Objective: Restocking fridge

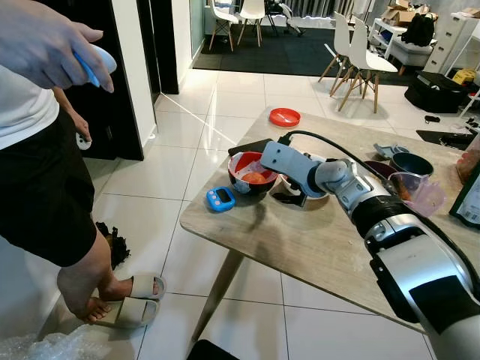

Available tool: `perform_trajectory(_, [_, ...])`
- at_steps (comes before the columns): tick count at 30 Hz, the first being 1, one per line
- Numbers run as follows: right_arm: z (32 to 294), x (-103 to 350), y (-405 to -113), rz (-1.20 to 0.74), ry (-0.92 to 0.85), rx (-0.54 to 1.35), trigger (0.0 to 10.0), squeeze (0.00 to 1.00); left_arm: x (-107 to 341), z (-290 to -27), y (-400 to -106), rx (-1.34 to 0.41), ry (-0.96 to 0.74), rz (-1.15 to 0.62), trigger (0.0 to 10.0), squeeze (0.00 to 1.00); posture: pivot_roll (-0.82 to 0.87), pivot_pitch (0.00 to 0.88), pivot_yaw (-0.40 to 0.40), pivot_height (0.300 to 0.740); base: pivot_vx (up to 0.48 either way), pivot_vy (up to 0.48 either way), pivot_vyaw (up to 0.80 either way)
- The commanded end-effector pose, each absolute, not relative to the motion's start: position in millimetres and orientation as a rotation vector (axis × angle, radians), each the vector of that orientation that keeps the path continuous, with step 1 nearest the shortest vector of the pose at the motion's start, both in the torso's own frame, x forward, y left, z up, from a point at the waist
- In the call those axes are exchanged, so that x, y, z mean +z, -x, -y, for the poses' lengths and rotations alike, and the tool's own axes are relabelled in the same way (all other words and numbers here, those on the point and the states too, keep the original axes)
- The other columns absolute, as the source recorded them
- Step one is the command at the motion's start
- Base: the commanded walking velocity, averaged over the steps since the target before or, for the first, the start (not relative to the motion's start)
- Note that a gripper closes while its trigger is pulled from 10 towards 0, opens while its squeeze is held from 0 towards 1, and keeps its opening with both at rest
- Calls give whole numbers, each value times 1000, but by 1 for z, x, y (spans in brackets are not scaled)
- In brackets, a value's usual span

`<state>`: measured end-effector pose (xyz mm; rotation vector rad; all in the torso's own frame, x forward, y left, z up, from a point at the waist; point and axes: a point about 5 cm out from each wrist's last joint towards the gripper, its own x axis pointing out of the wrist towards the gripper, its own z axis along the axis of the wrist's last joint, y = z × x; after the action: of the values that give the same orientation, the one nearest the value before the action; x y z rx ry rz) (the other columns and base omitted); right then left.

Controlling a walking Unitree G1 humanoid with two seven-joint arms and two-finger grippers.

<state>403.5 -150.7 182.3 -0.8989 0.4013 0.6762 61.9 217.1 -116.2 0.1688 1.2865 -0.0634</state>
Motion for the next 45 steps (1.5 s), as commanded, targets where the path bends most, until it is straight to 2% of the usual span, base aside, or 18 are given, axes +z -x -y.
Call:
perform_trajectory(1, [155, 186, -406, -396, 873, 627, 10000, 0, -120, -192, -60, -142, -130, -1290, 10000, 0, -16, 0, -68, 740, 0, 0, 0])
perform_trajectory(8, [179, 178, -404, -470, 965, 534, 10000, 0, -121, -192, -56, -140, -129, -1297, 10000, 0, -10, 25, -73, 740, 0, 0, 0])
perform_trajectory(18, [196, 166, -399, -536, 1010, 496, 10000, 0, -122, -192, -45, -147, -132, -1319, 10000, 0, -13, 57, -74, 740, 0, 0, 0])
perform_trajectory(28, [201, 164, -396, -586, 1039, 537, 10000, 0, -122, -192, -35, -159, -136, -1324, 10000, 0, -21, 98, -79, 740, 0, 0, 0])
perform_trajectory(45, [194, 159, -390, -687, 1020, 699, 10000, 0, -122, -187, -40, -175, -134, -1302, 10000, 0, -35, 118, -90, 740, 0, 0, 0])
